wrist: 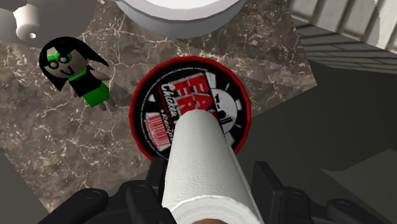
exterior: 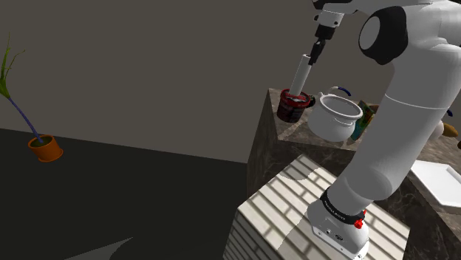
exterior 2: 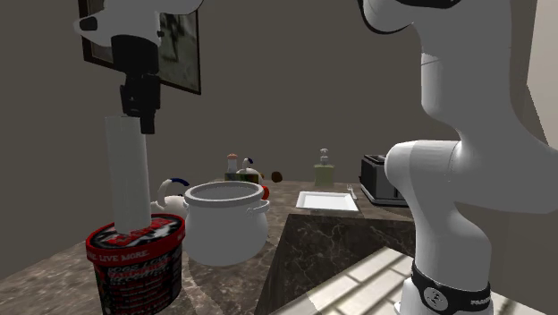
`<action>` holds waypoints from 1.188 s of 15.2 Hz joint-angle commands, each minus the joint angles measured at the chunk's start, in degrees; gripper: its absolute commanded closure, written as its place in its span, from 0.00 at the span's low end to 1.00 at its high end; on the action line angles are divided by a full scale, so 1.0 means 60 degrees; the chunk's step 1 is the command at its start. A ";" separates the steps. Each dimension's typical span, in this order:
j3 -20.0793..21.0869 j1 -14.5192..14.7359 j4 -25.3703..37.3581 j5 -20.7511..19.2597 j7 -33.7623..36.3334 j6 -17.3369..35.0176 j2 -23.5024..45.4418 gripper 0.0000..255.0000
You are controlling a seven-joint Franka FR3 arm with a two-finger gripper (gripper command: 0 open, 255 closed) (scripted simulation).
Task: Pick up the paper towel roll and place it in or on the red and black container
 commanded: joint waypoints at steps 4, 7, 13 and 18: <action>-0.0001 0.0015 -0.0098 -0.0020 0.0001 0.0082 -0.0032 1.00; -0.0001 0.0015 -0.0098 -0.0020 0.0001 0.0082 -0.0032 1.00; -0.0001 0.0015 -0.0098 -0.0020 0.0001 0.0082 -0.0032 0.00; -0.0050 -0.0351 0.1590 0.0285 -0.0138 -0.1300 0.0396 0.00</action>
